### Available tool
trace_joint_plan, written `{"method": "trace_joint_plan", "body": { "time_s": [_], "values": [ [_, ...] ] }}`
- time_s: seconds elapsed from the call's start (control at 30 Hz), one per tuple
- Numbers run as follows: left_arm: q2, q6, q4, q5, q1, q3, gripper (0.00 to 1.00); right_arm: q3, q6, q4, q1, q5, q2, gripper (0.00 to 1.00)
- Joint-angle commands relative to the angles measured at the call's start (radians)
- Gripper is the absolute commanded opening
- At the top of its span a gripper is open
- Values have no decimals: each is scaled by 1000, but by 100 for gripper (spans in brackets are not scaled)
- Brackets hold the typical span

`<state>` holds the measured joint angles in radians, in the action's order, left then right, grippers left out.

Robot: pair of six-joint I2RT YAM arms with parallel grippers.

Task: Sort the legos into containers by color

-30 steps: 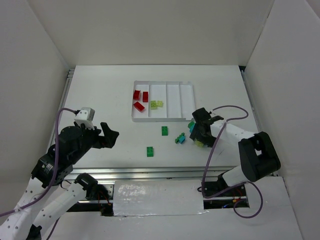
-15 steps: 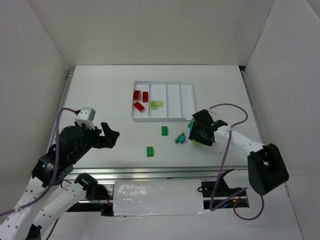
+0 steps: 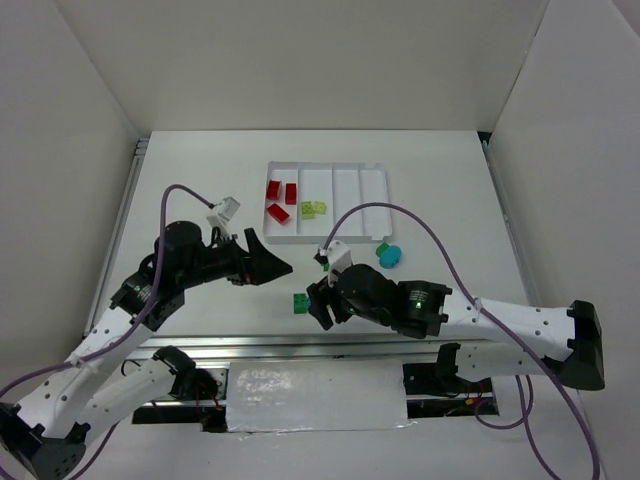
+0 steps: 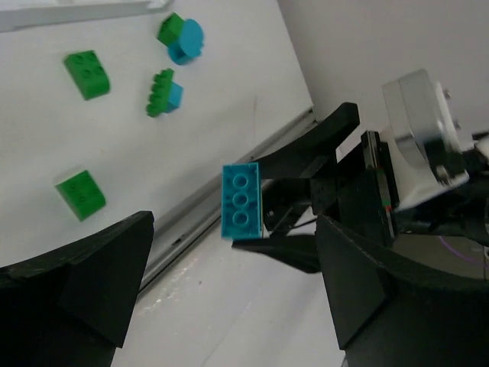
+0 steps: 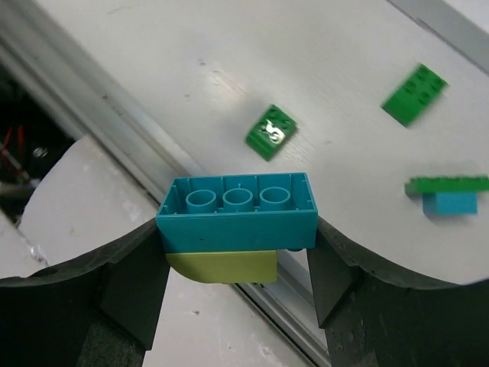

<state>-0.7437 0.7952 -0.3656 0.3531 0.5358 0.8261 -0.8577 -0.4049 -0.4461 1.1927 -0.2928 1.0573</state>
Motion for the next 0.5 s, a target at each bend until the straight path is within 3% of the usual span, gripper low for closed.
{"method": "trace_joint_plan", "body": {
  "time_s": [0.0,0.1,0.43,0.47],
  "values": [
    [-40,102,152,193,10,11,99,-79,142,124,83,-5,7,15],
    [-75,93,128,193,18,-1,98,-145,196,138,114,-6,53,15],
    [-71,206,358,299,82,-145,94,-248,307,162,117,-32,110,16],
    [-71,203,358,297,88,-142,89,-257,310,152,117,-38,115,16]
  ]
}}
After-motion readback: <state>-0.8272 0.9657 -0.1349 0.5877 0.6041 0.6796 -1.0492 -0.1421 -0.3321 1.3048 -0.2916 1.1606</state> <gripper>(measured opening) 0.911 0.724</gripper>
